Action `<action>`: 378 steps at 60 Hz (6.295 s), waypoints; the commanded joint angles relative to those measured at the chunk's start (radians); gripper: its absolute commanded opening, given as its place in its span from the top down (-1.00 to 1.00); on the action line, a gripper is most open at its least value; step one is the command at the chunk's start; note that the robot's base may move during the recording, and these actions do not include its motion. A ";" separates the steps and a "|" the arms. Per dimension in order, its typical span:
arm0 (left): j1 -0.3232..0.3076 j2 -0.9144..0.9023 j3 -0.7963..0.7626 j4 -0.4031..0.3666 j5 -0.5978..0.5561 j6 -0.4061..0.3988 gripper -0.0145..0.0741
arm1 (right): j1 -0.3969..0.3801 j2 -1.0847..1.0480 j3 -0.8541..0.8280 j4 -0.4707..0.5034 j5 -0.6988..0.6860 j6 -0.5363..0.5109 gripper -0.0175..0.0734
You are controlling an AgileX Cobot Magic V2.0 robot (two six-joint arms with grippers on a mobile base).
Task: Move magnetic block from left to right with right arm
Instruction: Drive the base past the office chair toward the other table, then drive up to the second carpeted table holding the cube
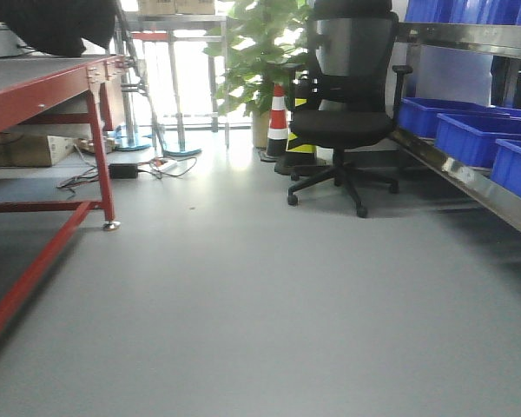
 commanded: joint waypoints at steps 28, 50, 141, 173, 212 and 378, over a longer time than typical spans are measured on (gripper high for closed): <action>-0.009 -0.015 0.009 0.000 -0.089 -0.004 0.94 | -0.005 0.019 -0.028 -0.017 -0.087 -0.008 0.26; -0.002 -0.015 0.009 0.000 -0.089 -0.004 0.94 | -0.005 0.019 -0.028 -0.017 -0.087 -0.008 0.26; -0.013 -0.013 0.009 0.000 -0.089 -0.004 0.94 | -0.005 0.019 -0.028 -0.017 -0.087 -0.008 0.26; -0.013 -0.013 0.009 0.000 -0.089 -0.004 0.94 | -0.005 0.019 -0.028 -0.017 -0.087 -0.008 0.26; -0.013 -0.013 0.009 0.000 -0.089 -0.004 0.94 | -0.005 0.019 -0.028 -0.017 -0.087 -0.008 0.26; -0.013 -0.013 0.009 0.000 -0.089 -0.004 0.94 | -0.005 0.186 -0.030 0.114 -0.261 -0.095 0.26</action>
